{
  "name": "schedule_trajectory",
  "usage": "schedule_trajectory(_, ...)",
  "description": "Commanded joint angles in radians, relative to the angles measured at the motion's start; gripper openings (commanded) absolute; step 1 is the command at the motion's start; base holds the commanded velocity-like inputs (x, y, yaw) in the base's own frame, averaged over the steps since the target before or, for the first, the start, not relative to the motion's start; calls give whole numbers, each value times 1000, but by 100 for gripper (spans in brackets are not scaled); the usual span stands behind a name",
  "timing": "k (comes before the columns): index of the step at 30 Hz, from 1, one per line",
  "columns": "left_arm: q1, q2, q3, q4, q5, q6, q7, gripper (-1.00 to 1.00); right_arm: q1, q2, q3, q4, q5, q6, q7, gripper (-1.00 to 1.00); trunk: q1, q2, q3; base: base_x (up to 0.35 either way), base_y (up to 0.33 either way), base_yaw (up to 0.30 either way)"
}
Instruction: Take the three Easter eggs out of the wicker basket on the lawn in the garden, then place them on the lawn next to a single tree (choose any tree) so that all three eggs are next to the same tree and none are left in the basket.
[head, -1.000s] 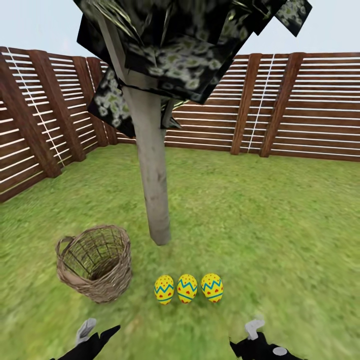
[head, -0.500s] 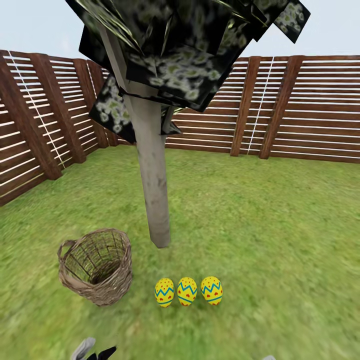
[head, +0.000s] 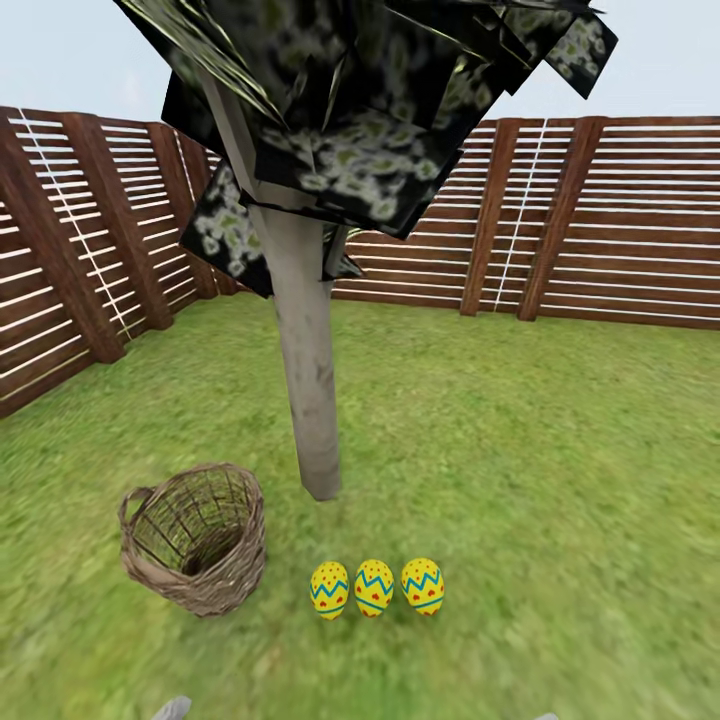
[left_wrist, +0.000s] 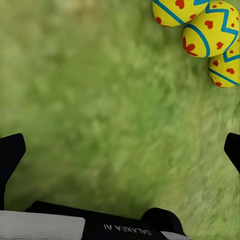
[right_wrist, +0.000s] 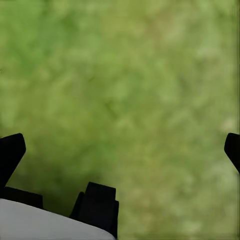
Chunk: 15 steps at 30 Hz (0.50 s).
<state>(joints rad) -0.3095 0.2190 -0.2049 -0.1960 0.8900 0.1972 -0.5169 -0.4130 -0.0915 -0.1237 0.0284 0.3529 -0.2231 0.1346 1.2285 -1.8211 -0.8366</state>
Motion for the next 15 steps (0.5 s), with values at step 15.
schedule_trajectory(15,0,-15,-5,0,10,7,179,100,0,-3,-9,6,6,-1,-60,100,-58,105,46,0,0,0)
